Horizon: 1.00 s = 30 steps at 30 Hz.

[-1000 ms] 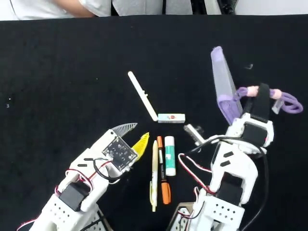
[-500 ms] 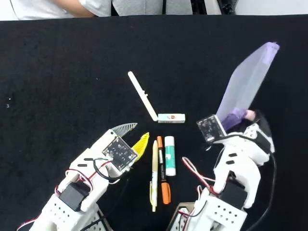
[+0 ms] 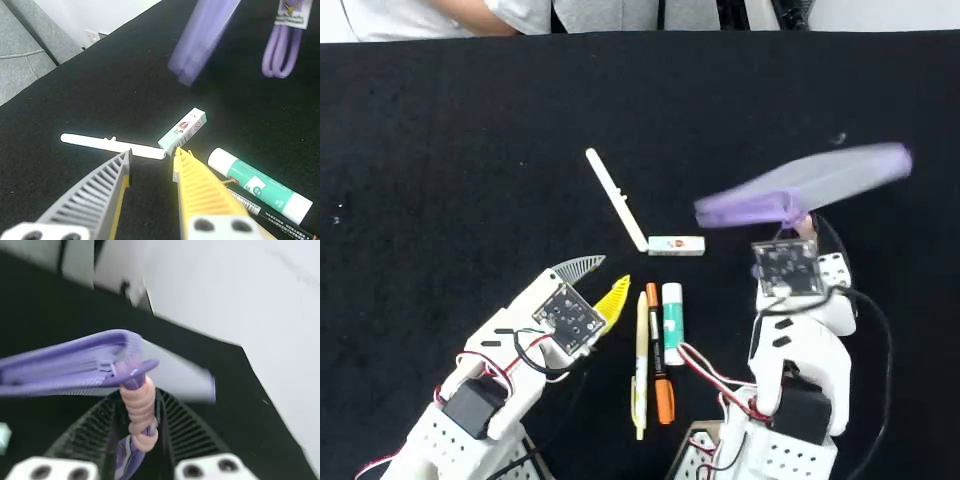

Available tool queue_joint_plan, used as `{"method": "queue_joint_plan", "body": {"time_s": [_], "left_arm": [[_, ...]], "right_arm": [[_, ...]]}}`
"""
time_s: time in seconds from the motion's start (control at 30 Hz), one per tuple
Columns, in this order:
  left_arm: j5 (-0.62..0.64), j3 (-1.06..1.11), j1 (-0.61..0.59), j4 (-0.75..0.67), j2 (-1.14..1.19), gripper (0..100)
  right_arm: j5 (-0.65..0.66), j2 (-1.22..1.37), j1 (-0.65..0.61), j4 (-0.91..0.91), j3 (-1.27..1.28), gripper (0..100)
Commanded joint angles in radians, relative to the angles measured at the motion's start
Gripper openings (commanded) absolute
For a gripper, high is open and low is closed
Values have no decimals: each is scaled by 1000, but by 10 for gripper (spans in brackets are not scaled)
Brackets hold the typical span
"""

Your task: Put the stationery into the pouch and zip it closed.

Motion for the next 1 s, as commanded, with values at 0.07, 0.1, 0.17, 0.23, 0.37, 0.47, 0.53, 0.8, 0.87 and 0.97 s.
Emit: {"method": "queue_joint_plan", "body": {"time_s": [0.07,0.1,0.17,0.23,0.37,0.47,0.53,0.8,0.87,0.97], "left_arm": [[-9,24,5,3,0,152],[-9,24,5,3,0,152],[-9,24,5,3,0,152],[-9,24,5,3,0,152],[-9,24,4,3,0,152],[-9,24,4,3,0,152],[-9,24,2,3,0,152],[-9,24,1,3,0,152],[-9,24,1,3,0,152],[-9,24,1,3,0,152]], "right_arm": [[-235,-84,-69,3,-119,11],[-261,-84,-77,2,-127,11],[-298,-84,-95,2,-142,11],[-334,-84,-106,3,-162,11],[-416,-81,-106,3,-223,11],[-474,-25,-106,3,-288,11],[-506,58,-104,2,-341,11],[-551,476,-91,3,-618,11],[-555,562,-74,5,-673,11],[-546,680,-9,11,-728,11]]}}
